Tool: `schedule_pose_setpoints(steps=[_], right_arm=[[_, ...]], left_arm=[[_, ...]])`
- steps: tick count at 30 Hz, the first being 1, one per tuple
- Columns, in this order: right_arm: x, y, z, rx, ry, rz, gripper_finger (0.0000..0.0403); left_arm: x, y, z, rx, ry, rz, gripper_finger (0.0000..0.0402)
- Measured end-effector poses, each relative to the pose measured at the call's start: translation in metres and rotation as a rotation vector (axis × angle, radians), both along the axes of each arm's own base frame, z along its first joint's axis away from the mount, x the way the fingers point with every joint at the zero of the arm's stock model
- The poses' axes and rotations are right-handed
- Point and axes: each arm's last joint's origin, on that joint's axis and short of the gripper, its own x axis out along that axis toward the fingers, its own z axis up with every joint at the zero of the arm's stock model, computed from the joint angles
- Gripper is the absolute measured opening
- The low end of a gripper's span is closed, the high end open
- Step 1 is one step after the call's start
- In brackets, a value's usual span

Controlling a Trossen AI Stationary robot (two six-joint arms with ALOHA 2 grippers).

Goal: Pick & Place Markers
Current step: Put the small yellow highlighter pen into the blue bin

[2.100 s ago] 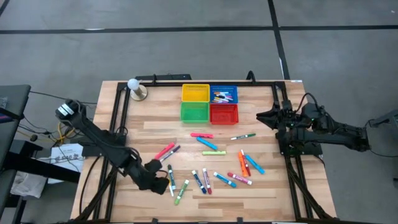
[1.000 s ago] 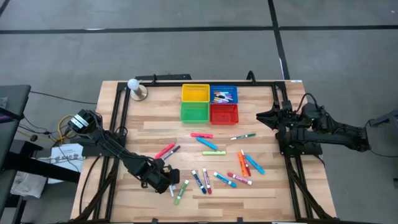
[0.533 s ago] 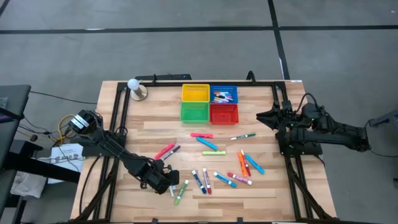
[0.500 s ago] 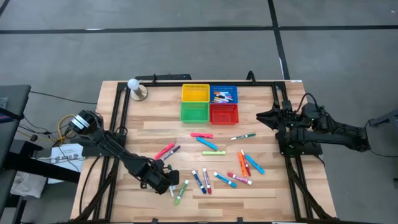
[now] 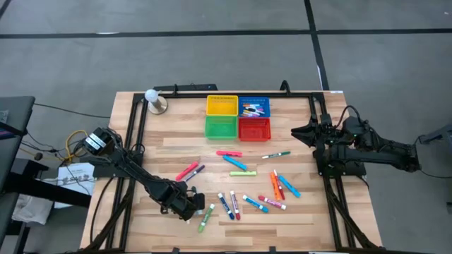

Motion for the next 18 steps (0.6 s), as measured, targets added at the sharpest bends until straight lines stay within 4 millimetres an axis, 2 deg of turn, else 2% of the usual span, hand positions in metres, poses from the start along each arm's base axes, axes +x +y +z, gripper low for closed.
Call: schedule_pose_setpoints(steps=[18], right_arm=[[0.0, 0.0, 0.0, 0.0, 0.0, 0.0, 0.0079]], left_arm=[[-0.0002, 0.0002, -0.0024, 0.01, 0.006, -0.01, 0.0104]])
